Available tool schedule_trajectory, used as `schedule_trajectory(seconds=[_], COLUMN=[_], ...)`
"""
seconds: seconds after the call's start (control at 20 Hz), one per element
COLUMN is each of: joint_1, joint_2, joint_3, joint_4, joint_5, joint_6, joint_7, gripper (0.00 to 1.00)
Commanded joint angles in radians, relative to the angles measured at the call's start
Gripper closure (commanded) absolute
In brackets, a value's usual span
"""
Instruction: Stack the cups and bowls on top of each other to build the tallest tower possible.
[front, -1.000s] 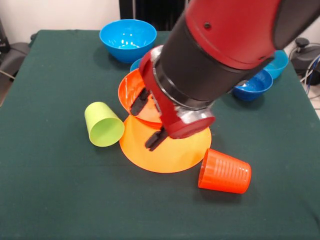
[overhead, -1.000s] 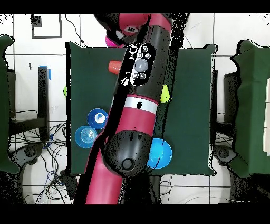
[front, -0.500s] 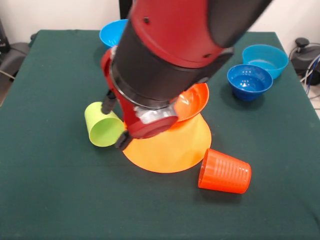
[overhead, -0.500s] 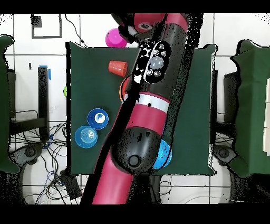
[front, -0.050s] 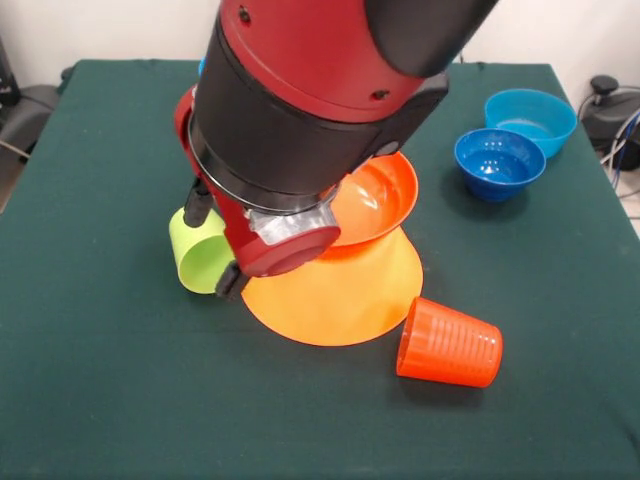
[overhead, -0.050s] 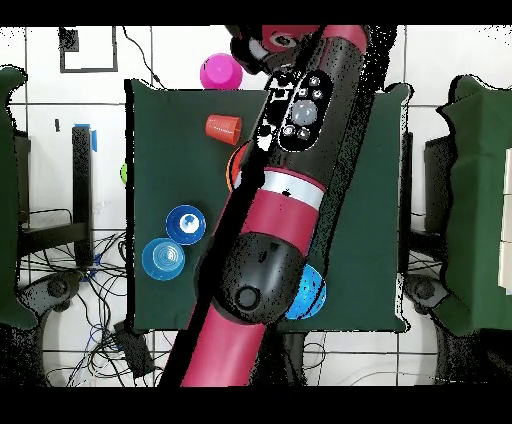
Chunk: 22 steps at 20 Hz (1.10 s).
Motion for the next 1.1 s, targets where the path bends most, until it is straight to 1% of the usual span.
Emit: schedule_trajectory(seconds=[0.05,0.15,0.25,0.35,0.55,0.65,0.75,0.85,0.95,1.1], joint_1=[-0.011,-0.02,-0.033,-0.04,-0.069,-0.077,-0.09,-0.104,-0.115,-0.123], joint_2=[-0.006,-0.001,0.001,0.003,0.021,0.027,0.025,0.019,0.019,0.019], joint_3=[-0.104,-0.126,-0.168,-0.19,-0.251,-0.269,-0.323,-0.39,-0.425,-0.454], joint_4=[-0.015,-0.014,-0.013,-0.012,-0.007,-0.004,0.0,0.003,0.006,0.009], joint_5=[0.057,0.086,0.132,0.162,0.243,0.268,0.317,0.383,0.43,0.466], joint_6=[0.054,0.052,0.065,0.075,0.082,0.1,0.146,0.194,0.202,0.213], joint_7=[-0.298,-0.305,-0.316,-0.329,-0.347,-0.345,-0.335,-0.325,-0.332,-0.344], gripper=[0.0,0.0,0.0,0.0,0.0,0.0,0.0,0.0,0.0,0.0])
